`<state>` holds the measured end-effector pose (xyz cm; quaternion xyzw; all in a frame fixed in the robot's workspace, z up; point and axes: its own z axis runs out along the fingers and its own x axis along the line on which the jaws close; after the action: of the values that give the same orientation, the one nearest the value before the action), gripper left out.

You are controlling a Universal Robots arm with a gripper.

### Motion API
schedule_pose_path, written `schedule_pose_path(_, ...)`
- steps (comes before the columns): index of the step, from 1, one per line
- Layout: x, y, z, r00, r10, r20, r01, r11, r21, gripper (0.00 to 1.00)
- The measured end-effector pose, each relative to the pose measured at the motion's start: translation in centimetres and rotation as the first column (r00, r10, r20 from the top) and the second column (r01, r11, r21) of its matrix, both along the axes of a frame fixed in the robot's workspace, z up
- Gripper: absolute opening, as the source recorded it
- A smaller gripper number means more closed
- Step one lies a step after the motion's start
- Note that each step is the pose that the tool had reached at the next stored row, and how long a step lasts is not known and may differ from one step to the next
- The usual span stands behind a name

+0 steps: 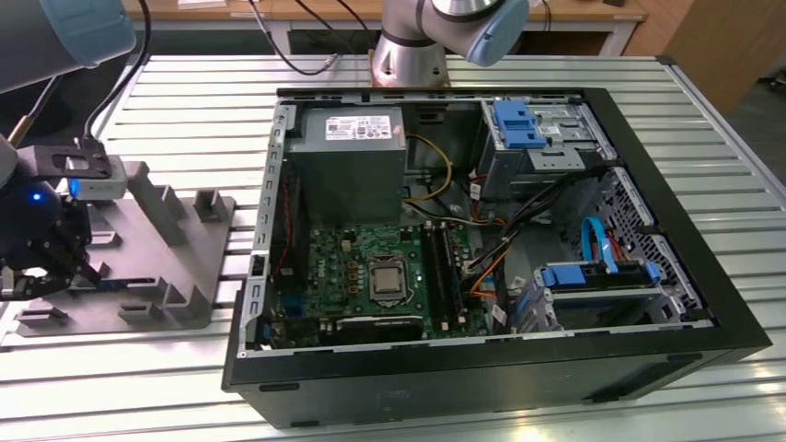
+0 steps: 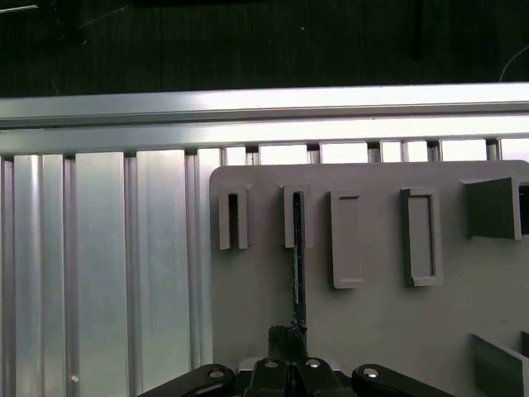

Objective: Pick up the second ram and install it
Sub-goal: 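Pick up the second ram and move it above second insertion slot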

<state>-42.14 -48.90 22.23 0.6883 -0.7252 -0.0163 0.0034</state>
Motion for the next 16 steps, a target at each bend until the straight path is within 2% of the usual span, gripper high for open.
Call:
schedule_pose_path(5,0.0,0.0,0.0,1.0,0.0,0.0,0.0,1.0,0.0,0.11)
schedule_pose_path(6,0.0,0.0,0.0,1.0,0.0,0.0,0.0,1.0,0.0,0.16)
schedule_pose_path(7,0.0,0.0,0.0,1.0,0.0,0.0001,0.0,1.0,0.0,0.16)
schedule_pose_path(8,0.0,0.0,0.0,1.0,0.0,0.0,0.0,1.0,0.0001,0.23)
schedule_pose_path(9,0.0,0.0,-0.01,1.0,0.0,0.0001,0.0,1.0,0.0001,0.23)
schedule_pose_path(10,0.0,0.0,0.0,1.0,0.0,0.0,0.0,1.0,0.0,0.29)
schedule_pose_path(11,0.0,0.0,0.0,1.0,0.0,0.0,0.0,1.0,0.0,0.29)
schedule_pose_path(12,0.0,0.0,0.0,1.0,0.0,0.0001,0.0,1.0,0.0001,0.36)
schedule_pose_path(16,-0.08,0.11,-0.34,1.0,0.002,0.0001,-0.002,1.0,0.0006,0.36)
